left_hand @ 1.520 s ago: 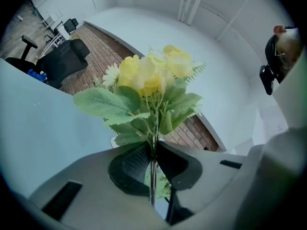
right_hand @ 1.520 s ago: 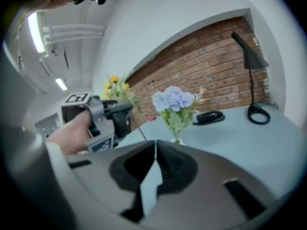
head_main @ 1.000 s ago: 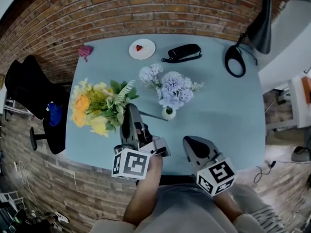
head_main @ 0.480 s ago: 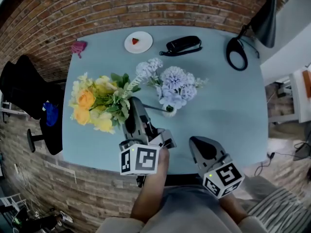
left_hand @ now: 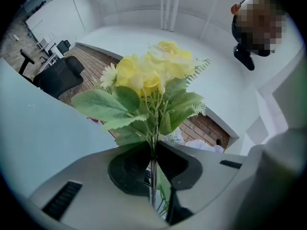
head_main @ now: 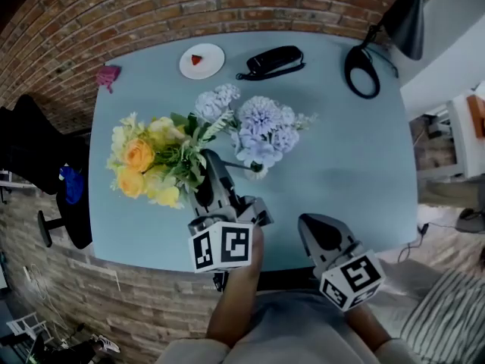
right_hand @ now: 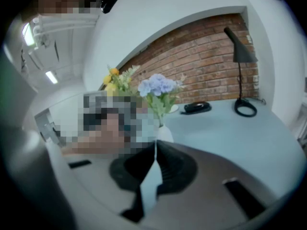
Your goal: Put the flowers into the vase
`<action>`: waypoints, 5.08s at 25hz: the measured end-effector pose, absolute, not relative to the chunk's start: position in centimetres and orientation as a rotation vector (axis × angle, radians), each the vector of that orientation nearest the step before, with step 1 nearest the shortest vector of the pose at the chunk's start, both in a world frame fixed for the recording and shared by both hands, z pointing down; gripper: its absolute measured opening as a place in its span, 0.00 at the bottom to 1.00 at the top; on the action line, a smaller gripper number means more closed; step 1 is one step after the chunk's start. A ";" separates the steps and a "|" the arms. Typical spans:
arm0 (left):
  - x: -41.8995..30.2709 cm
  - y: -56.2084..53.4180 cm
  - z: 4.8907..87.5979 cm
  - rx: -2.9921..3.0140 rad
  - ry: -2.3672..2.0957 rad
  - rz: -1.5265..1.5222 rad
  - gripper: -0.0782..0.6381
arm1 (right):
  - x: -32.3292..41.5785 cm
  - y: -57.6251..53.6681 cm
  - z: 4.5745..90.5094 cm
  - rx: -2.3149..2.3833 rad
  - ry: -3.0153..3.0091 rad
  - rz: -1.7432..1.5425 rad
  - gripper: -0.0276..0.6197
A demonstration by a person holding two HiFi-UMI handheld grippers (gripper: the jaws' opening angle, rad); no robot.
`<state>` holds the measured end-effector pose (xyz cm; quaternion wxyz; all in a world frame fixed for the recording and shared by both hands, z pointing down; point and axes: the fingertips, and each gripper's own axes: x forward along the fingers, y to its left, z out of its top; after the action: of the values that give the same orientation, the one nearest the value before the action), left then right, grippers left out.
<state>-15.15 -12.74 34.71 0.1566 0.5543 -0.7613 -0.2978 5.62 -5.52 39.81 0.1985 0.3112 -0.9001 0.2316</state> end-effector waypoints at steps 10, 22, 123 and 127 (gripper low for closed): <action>-12.4 -12.8 35.3 1.739 -2.213 -0.691 0.19 | 6.7 -5.0 40.2 0.923 -2.500 0.680 0.08; -8.8 -12.4 36.8 1.912 -2.219 -0.480 0.19 | 7.5 -3.8 40.2 0.966 -2.490 0.695 0.08; -0.5 -2.4 37.4 2.240 -1.726 0.080 0.13 | 6.0 -2.8 35.2 0.945 -2.708 0.500 0.08; -0.6 -2.7 36.9 2.258 -1.730 0.083 0.13 | 5.9 -2.7 35.3 0.964 -2.701 0.504 0.08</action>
<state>-0.60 -2.67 36.86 0.1472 0.7848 -0.6014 0.0289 5.94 -2.72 35.27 0.1144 0.3288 -0.9215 0.1721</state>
